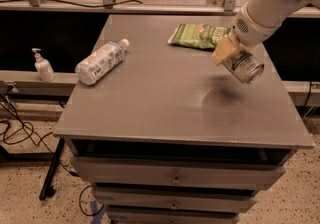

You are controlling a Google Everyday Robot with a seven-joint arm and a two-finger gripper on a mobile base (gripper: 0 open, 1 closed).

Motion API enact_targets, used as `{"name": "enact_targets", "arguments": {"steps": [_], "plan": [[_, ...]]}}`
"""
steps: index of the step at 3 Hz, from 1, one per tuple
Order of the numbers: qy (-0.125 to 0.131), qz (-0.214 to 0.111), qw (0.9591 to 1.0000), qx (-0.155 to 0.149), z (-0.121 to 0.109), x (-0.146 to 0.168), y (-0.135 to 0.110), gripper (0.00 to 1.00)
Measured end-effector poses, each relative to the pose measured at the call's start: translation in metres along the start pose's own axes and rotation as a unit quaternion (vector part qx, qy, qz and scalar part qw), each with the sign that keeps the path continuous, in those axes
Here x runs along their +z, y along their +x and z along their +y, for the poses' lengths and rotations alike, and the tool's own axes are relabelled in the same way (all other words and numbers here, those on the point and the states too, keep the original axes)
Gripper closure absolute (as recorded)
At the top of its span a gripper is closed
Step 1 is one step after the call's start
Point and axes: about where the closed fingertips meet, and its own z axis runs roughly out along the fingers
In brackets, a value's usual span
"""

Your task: Place 7up can upright

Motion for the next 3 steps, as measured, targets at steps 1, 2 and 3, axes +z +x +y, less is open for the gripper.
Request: {"name": "enact_targets", "arguments": {"steps": [1, 2, 3], "plan": [[-0.022, -0.076, 0.9961, -0.038, -0.005, -0.04, -0.009, 1.0], [-0.066, -0.17, 0.9812, -0.064, -0.01, -0.063, -0.012, 1.0], [-0.114, -0.27, 0.9524, -0.086, -0.008, -0.088, -0.02, 1.0]]}}
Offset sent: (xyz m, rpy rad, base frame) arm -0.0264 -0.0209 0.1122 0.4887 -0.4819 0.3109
